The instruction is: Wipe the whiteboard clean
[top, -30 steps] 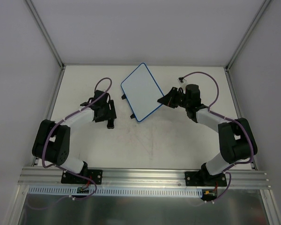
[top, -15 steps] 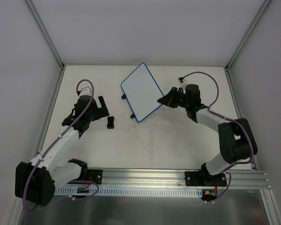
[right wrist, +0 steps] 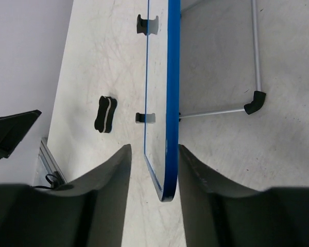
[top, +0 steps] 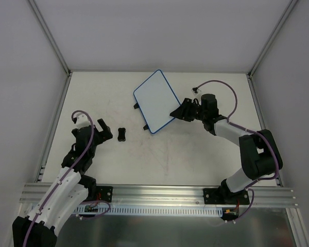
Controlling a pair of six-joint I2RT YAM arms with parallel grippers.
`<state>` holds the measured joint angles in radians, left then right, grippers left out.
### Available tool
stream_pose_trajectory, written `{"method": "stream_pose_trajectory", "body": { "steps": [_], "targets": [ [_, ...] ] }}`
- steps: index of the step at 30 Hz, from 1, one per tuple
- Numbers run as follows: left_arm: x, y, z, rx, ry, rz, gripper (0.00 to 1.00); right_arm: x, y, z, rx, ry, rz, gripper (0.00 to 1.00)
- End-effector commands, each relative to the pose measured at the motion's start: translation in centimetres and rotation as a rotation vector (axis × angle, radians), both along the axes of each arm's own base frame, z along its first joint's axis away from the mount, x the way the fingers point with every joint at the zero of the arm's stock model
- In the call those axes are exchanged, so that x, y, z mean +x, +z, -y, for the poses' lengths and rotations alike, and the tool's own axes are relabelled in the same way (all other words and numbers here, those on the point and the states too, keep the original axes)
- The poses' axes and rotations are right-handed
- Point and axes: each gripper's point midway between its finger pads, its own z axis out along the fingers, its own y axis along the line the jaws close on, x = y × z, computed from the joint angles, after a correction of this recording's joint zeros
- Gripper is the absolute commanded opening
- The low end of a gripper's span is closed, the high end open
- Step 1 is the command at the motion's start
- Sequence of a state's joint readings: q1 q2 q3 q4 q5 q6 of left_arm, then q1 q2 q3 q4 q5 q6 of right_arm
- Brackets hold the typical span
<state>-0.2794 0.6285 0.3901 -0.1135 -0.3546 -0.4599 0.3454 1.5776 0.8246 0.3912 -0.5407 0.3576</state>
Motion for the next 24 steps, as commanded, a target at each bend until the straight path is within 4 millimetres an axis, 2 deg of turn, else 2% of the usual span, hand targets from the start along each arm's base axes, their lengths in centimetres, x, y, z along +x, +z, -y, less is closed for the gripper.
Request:
{"method": "stream_pose_trajectory", "body": {
  "steps": [1, 2, 4, 5, 6, 12, 13, 18, 19, 20, 23, 24],
  "targets": [
    [0.6, 1.5, -1.1, 0.016, 0.045, 0.105, 0.99, -0.5, 1.1, -0.4, 0.000, 0.039, 0.042, 0.46],
    [0.6, 1.6, -1.0, 0.027, 0.033, 0.112, 0.99, -0.5, 1.2, -0.4, -0.001, 0.040, 0.043, 0.51],
    [0.7, 1.6, -1.0, 0.029, 0.030, 0.114, 0.99, -0.6, 1.1, -0.3, -0.004, 0.038, 0.044, 0.75],
    [0.8, 1.6, -0.8, 0.029, 0.019, 0.108, 0.99, -0.5, 1.2, -0.4, -0.002, 0.037, 0.043, 0.97],
    [0.9, 1.9, -0.7, 0.029, 0.011, 0.113, 0.99, -0.6, 1.2, -0.3, -0.004, 0.038, 0.044, 0.99],
    [0.7, 2.4, -0.5, 0.012, 0.005, 0.138, 0.99, -0.7, 1.4, 0.6, -0.036, -0.002, 0.076, 0.99],
    [1.0, 3.0, -0.6, 0.009, 0.012, 0.168, 0.99, -0.8, 2.1, 0.8, -0.040, -0.006, 0.104, 0.99],
    [0.9, 3.5, -0.1, 0.019, -0.032, 0.208, 0.99, -1.8, 4.0, 2.0, -0.100, -0.026, 0.235, 0.99],
    [0.9, 3.6, 0.1, 0.019, -0.045, 0.216, 0.99, -1.5, 4.0, 2.8, -0.138, -0.074, 0.258, 0.99],
    [0.8, 3.9, 0.0, 0.015, -0.041, 0.232, 0.99, -2.1, 4.9, 3.2, -0.152, -0.091, 0.301, 0.99],
    [0.6, 4.1, -0.1, 0.012, -0.039, 0.250, 0.99, -2.1, 4.8, 5.6, -0.243, -0.202, 0.352, 0.99],
    [0.6, 4.2, 0.0, 0.016, -0.049, 0.258, 0.99, -2.1, 5.8, 6.6, -0.266, -0.258, 0.394, 0.99]
  ]
}}
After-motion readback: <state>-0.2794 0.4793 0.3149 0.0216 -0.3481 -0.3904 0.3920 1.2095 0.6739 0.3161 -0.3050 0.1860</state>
